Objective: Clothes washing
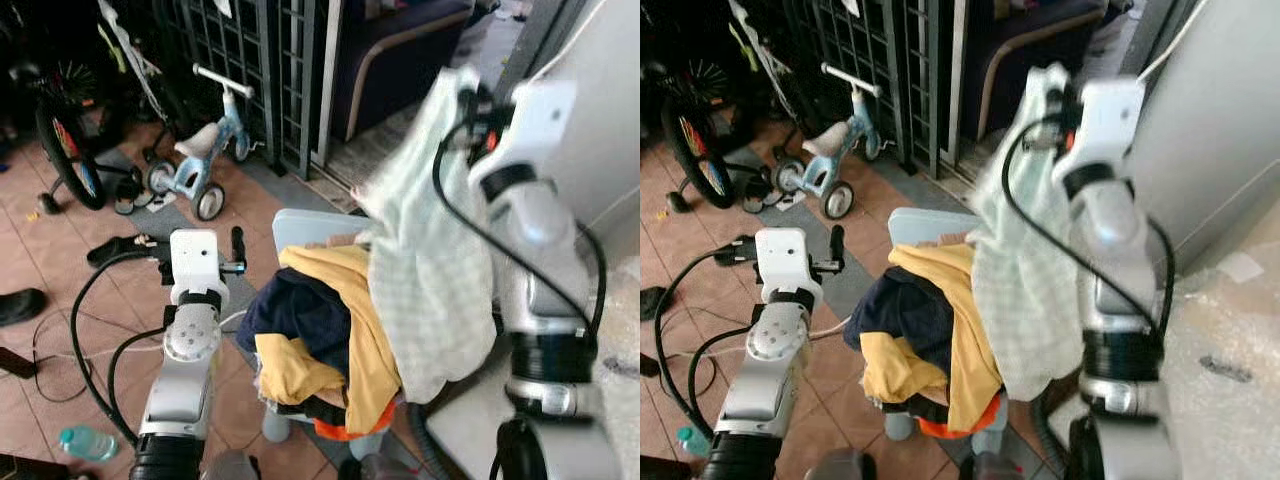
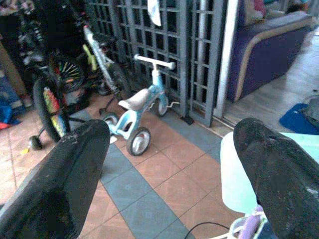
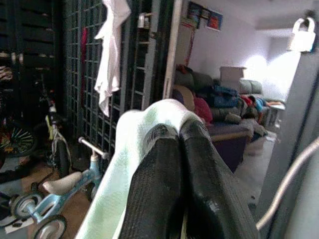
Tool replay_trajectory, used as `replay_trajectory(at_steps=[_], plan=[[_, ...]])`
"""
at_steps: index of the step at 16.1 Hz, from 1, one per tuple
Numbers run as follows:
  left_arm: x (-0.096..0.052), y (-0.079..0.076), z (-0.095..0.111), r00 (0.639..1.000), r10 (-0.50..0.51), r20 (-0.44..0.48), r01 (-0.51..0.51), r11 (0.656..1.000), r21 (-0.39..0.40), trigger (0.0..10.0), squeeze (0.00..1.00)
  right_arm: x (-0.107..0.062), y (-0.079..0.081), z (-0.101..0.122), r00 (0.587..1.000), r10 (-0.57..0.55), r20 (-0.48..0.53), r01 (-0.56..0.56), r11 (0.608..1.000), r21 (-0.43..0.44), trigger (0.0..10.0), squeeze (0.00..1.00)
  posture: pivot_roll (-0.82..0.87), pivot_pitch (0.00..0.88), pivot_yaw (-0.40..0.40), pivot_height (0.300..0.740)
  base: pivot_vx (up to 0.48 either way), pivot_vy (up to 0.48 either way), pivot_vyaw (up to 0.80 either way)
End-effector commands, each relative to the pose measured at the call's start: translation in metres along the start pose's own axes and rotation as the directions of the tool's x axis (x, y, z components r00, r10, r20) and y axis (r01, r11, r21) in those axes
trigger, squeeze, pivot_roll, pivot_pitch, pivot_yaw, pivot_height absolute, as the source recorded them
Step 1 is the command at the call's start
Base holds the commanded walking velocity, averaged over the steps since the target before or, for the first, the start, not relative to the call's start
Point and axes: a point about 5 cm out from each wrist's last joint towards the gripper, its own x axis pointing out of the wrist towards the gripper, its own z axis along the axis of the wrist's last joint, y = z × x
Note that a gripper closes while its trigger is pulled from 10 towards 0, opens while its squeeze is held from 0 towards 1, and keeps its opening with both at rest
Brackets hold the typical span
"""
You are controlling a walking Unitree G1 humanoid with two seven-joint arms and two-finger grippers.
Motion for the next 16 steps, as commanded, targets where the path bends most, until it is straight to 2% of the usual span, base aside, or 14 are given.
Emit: replay_trajectory(at_steps=[1,5,9,11,14,16], plan=[[-0.001,-0.002,0.003,1.000,-0.021,0.010,0.021,1.000,0.014,10.0,0.00,-0.002,0.000,0.009,1.000,-0.007,0.031,0.007,1.000,-0.007,10.0,0.00,-0.04,0.000,0.007,0.740,0.000,-0.326,-0.78],[-0.002,-0.001,0.006,1.000,0.024,0.020,-0.024,0.999,0.031,10.0,0.00,-0.005,0.009,0.008,1.000,0.020,0.023,-0.020,1.000,0.011,10.0,0.00,-0.02,0.000,0.005,0.740,0.000,-0.076,-0.78],[-0.006,0.002,0.004,1.000,0.025,0.009,-0.025,0.999,0.023,10.0,0.00,-0.006,0.015,0.008,0.999,0.041,0.022,-0.041,0.999,0.020,10.0,0.00,-0.01,0.000,0.001,0.740,0.000,0.000,-0.78],[-0.006,0.002,0.004,1.000,0.026,0.008,-0.026,0.999,0.024,10.0,0.00,-0.006,0.016,0.008,0.999,0.050,0.023,-0.050,0.998,0.027,10.0,0.00,-0.02,0.000,0.001,0.740,-0.261,0.000,-0.71],[-0.006,0.002,0.004,1.000,0.024,0.006,-0.024,0.999,0.026,10.0,0.00,-0.007,0.018,0.008,0.997,0.066,0.032,-0.067,0.997,0.024,10.0,0.00,-0.02,0.000,0.001,0.740,-0.264,0.000,0.00],[-0.006,0.002,0.004,1.000,0.023,0.005,-0.023,0.999,0.024,10.0,0.00,-0.008,0.019,0.009,0.997,0.075,0.036,-0.076,0.997,0.024,10.0,0.00,-0.02,0.000,0.001,0.740,0.000,0.000,0.00]])
